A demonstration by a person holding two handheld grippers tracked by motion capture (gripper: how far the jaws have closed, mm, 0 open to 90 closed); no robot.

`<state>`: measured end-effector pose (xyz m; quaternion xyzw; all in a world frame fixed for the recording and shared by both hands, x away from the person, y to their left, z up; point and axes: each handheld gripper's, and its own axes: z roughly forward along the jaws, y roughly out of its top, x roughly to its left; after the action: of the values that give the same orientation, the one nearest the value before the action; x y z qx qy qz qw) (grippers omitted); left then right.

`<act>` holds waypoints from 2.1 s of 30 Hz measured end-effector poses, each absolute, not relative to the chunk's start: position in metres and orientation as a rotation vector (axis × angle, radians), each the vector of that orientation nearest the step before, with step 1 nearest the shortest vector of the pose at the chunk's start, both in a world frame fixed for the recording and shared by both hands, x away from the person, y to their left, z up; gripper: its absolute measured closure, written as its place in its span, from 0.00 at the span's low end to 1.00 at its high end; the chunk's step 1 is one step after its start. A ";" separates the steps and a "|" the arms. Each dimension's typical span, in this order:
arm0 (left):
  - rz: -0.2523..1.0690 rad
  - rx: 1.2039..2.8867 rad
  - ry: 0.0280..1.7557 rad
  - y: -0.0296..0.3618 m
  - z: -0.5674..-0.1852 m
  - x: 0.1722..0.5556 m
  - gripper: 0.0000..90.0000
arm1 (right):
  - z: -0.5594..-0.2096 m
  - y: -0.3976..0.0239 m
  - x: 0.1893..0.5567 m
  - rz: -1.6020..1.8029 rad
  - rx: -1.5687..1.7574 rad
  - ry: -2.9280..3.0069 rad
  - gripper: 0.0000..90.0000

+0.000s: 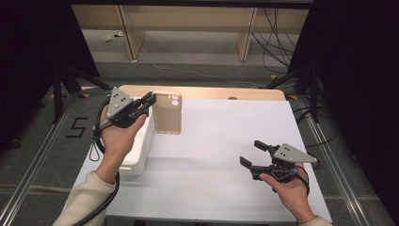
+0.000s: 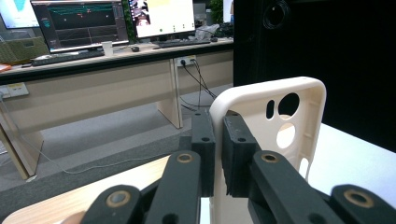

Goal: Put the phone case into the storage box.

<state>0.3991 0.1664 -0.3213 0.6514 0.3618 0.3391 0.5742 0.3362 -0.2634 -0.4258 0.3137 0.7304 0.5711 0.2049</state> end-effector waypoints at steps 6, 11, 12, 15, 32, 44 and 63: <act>0.800 1.527 0.849 0.169 -0.320 0.400 0.94 | -0.425 -0.265 0.335 1.569 0.881 2.061 0.21; 0.807 1.527 0.853 0.171 -0.320 0.402 0.94 | -0.427 -0.262 0.337 1.626 0.870 2.028 0.21; 0.807 1.526 0.854 0.171 -0.320 0.402 0.94 | -0.427 -0.262 0.337 1.623 0.873 2.031 0.21; 0.810 1.522 0.856 0.172 -0.319 0.402 0.94 | -0.427 -0.263 0.337 1.612 0.872 2.043 0.21; 0.824 1.508 0.864 0.178 -0.315 0.404 0.94 | -0.427 -0.262 0.336 1.606 0.880 2.047 0.21; 0.837 1.500 0.874 0.183 -0.312 0.404 0.94 | -0.427 -0.262 0.336 1.605 0.878 2.047 0.21; 0.854 1.486 0.880 0.191 -0.308 0.405 0.94 | -0.428 -0.261 0.337 1.594 0.872 2.039 0.21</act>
<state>0.4054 0.1913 -0.3085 0.6332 0.3749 0.3639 0.5710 0.3366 -0.2614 -0.4279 0.3127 0.7309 0.5714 0.2039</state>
